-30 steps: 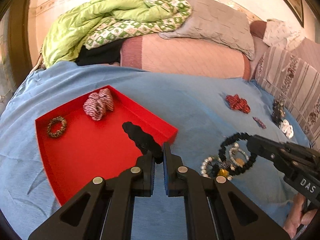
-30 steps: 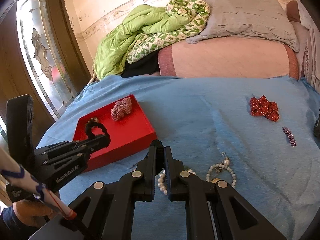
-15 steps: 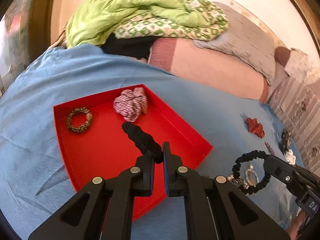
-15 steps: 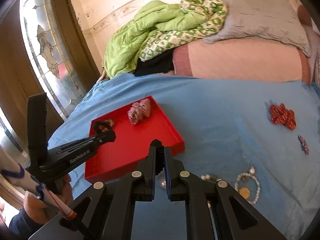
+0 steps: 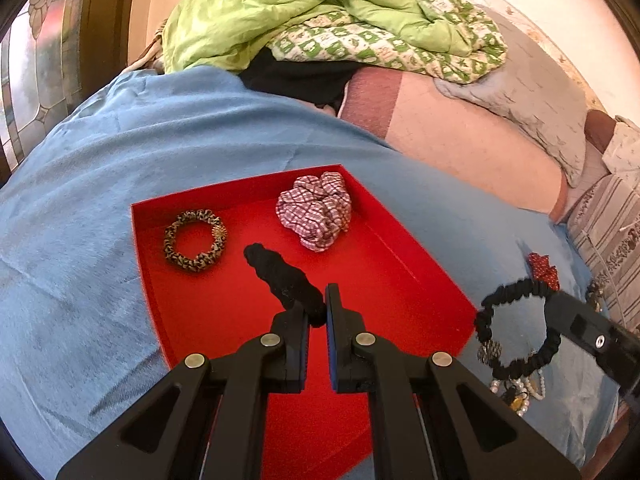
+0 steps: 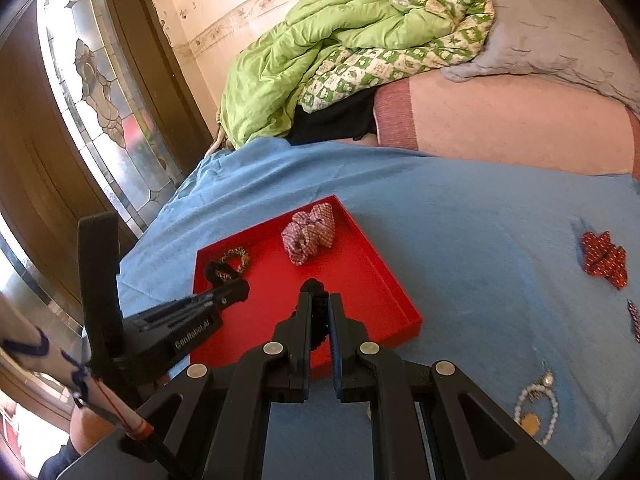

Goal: Organize jewelry
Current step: 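Carry both black hair ties into the red tray and open both tools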

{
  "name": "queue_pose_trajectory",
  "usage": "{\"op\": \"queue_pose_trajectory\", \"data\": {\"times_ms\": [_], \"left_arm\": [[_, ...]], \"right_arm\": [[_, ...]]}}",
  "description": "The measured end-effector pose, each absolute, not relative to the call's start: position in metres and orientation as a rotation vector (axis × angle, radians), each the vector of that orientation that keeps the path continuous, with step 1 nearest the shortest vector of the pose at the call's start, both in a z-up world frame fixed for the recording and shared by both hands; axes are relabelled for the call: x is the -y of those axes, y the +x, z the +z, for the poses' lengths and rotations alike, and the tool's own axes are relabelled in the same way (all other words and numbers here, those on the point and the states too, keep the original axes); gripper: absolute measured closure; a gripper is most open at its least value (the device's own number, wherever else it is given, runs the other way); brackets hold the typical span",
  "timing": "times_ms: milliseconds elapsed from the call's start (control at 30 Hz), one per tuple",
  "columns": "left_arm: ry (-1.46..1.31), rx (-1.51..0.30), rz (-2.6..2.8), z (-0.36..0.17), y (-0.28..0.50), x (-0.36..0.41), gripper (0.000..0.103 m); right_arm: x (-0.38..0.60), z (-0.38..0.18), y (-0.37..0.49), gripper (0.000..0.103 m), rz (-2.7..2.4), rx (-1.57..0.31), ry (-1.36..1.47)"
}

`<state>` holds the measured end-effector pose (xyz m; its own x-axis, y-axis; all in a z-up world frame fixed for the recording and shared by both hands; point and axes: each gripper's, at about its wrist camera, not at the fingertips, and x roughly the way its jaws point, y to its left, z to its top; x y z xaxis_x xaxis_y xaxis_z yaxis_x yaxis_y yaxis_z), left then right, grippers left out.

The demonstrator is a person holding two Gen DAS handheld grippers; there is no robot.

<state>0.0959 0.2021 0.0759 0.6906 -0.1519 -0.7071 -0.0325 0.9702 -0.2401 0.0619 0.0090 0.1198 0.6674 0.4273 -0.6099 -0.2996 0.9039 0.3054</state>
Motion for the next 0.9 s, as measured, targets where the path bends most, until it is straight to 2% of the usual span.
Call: {"op": "queue_pose_trajectory", "data": {"times_ms": [500, 900], "left_arm": [[-0.283, -0.876, -0.038, 0.060, 0.119, -0.225, 0.096], [-0.332, -0.916, -0.023, 0.049, 0.133, -0.237, 0.096]], "right_arm": [[-0.049, 0.121, 0.118, 0.094, 0.412, -0.778, 0.155], [-0.075, 0.089, 0.167, 0.094, 0.384, -0.879, 0.160]]}}
